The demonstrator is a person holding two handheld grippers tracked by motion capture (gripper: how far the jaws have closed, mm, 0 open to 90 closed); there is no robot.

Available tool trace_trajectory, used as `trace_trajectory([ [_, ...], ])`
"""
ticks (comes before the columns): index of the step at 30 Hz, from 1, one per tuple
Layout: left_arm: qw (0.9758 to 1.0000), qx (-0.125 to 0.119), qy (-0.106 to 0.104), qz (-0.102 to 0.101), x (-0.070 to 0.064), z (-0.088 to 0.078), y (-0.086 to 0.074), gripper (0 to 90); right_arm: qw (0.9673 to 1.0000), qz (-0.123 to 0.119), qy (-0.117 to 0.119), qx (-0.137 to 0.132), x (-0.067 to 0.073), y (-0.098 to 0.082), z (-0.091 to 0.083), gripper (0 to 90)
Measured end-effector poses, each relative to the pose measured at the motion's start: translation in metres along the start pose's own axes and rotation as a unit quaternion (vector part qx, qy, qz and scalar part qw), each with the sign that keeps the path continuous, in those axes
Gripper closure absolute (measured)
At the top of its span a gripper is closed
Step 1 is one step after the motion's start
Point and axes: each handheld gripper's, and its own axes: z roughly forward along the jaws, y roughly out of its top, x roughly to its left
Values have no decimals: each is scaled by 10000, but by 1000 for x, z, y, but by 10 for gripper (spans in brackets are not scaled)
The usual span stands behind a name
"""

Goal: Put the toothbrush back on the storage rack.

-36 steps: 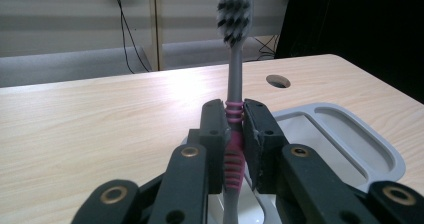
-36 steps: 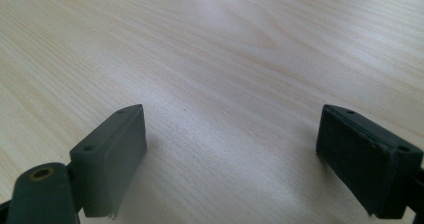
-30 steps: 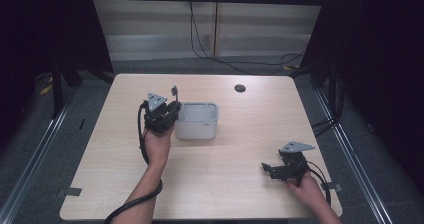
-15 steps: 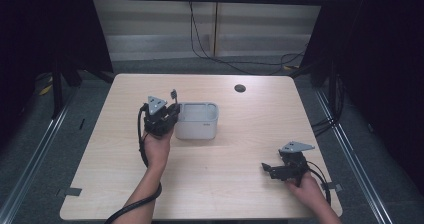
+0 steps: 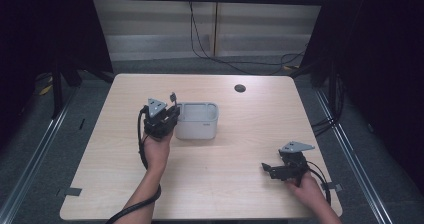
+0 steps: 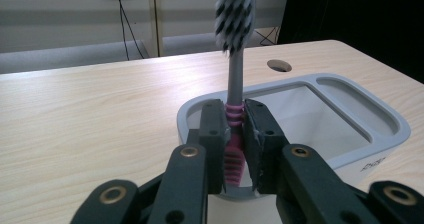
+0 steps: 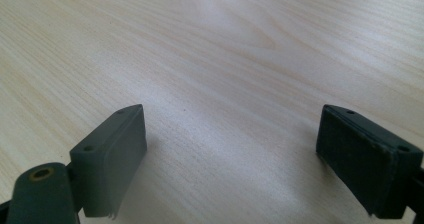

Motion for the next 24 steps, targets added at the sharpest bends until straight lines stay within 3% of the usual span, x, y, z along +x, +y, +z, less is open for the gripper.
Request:
trace_trajectory([
  [24, 9998, 130, 20, 130, -3, 1, -7, 793, 10000, 3, 1, 1, 0, 0, 0, 120],
])
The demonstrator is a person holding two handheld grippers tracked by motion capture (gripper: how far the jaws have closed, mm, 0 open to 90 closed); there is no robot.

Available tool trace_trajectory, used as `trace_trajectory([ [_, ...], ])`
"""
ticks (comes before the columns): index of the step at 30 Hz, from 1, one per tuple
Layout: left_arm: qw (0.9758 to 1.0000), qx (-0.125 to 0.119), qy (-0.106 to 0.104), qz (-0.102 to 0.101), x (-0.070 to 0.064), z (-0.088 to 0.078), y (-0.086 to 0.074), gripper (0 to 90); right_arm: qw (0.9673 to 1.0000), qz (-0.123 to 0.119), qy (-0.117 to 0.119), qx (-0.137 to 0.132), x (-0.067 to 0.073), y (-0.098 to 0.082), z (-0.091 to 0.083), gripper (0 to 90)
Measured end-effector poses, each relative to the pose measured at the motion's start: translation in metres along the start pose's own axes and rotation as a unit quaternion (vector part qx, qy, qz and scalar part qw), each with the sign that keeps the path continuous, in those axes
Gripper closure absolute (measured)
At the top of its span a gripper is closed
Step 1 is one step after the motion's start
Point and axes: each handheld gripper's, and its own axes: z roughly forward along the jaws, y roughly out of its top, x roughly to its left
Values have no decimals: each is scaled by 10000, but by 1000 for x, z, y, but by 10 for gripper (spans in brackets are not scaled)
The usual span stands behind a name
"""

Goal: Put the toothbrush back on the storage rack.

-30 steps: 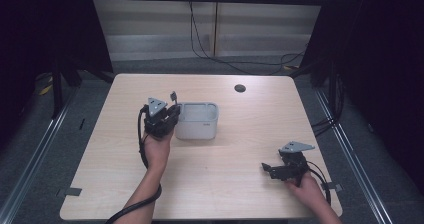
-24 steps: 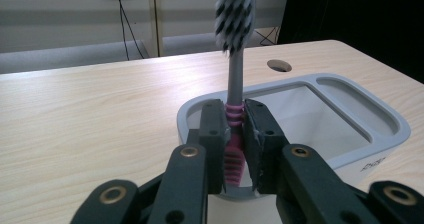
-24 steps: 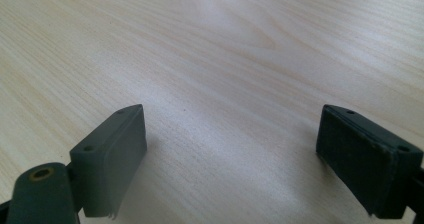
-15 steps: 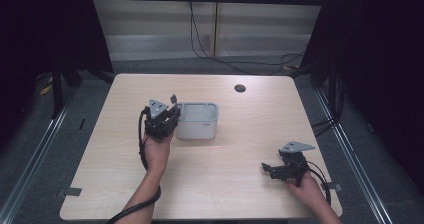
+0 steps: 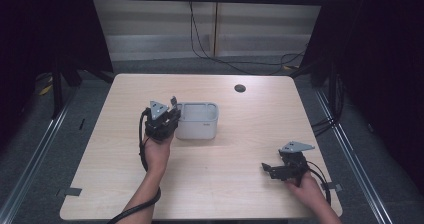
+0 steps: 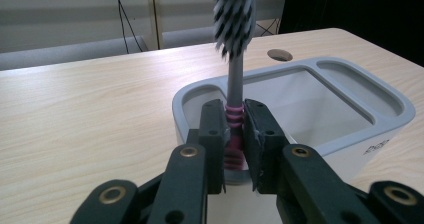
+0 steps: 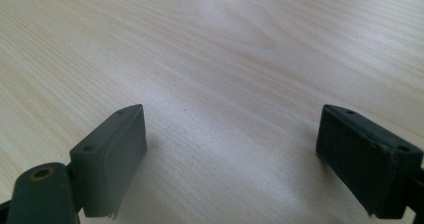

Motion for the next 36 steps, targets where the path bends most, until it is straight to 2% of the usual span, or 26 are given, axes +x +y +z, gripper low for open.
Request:
trace_trajectory([
  [25, 10000, -2, -9, -21, 3, -2, 2, 773, 10000, 1, 0, 0, 0, 0, 0, 120],
  [31, 10000, -3, 13, 28, 4, -3, 3, 686, 10000, -1, 0, -2, 0, 0, 0, 120],
  [36, 9999, -6, 92, 42, 6, -5, 4, 553, 10000, 0, 0, -1, 0, 0, 0, 120],
])
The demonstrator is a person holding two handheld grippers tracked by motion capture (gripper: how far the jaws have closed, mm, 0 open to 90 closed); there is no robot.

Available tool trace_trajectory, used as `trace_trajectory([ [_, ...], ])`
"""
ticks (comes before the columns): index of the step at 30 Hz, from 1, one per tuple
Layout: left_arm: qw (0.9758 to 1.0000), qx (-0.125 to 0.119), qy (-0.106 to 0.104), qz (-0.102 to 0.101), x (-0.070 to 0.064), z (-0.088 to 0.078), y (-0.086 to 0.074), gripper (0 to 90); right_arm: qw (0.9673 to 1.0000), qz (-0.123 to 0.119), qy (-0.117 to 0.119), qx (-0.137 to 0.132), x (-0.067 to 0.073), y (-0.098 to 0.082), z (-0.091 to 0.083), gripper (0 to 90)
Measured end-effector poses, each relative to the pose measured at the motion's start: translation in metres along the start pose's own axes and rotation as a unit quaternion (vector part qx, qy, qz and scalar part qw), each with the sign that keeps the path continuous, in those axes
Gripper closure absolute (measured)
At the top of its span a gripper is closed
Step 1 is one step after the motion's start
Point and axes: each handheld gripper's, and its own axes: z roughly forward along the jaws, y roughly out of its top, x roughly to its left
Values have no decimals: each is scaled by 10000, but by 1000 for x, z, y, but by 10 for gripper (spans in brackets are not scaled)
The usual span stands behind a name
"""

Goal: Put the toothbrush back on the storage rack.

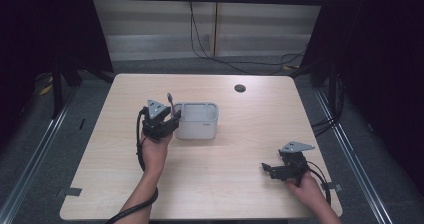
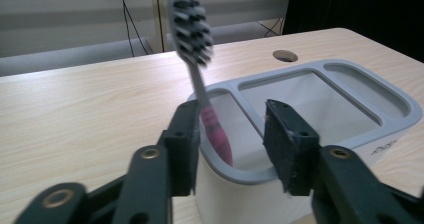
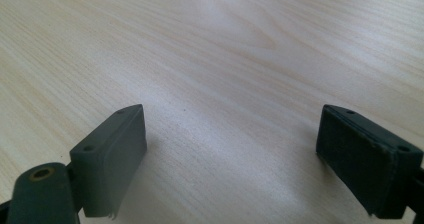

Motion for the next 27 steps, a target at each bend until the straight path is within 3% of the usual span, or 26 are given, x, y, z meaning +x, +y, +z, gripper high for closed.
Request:
trace_trajectory([
  [17, 9998, 145, -138, 38, 7, -1, 0, 334, 10000, 8, -1, 7, 0, 0, 0, 120],
  [27, 9996, 213, -168, 73, 9, -2, -1, 290, 10000, -4, -1, -1, 0, 0, 0, 120],
])
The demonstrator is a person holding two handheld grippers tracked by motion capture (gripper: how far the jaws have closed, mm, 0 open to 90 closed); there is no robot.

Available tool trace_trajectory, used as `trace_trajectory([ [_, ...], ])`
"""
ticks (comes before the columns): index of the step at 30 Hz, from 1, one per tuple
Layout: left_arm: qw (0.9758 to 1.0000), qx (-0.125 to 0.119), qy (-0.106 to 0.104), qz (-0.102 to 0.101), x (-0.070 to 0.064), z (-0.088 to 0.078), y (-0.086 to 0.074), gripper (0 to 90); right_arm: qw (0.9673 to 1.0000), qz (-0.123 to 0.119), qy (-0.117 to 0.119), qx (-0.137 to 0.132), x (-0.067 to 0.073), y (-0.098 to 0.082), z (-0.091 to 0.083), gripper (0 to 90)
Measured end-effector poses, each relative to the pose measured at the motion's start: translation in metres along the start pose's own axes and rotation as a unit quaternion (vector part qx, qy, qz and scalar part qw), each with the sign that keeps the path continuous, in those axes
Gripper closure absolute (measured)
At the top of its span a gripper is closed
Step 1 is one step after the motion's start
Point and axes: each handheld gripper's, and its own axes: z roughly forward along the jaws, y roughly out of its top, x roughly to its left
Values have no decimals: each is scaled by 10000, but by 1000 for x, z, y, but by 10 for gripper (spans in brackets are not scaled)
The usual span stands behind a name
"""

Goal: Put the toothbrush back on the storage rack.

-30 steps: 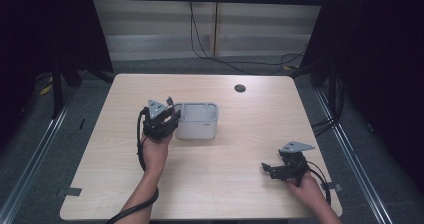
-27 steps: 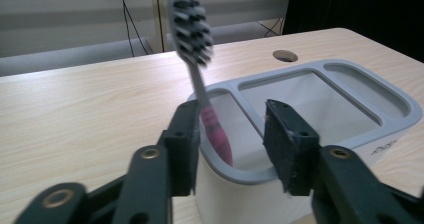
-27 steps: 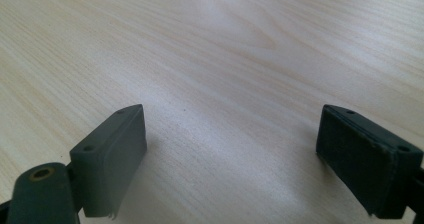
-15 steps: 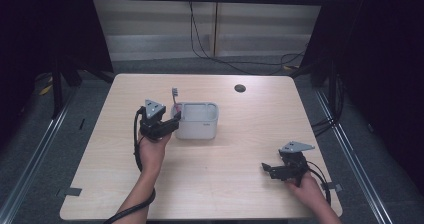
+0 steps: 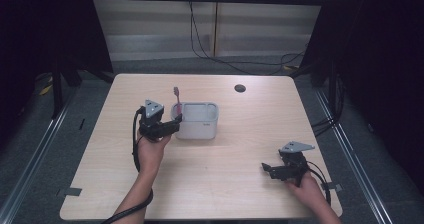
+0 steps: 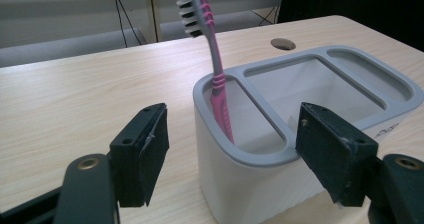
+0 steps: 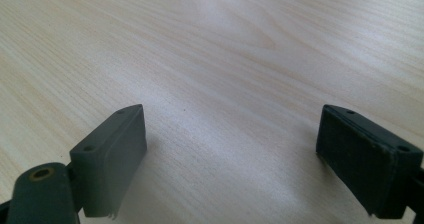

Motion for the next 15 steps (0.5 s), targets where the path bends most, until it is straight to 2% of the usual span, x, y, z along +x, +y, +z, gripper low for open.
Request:
trace_trajectory([
  [15, 9999, 61, -129, -84, 6, -9, 0, 267, 10000, 3, -1, 2, 0, 0, 0, 120],
])
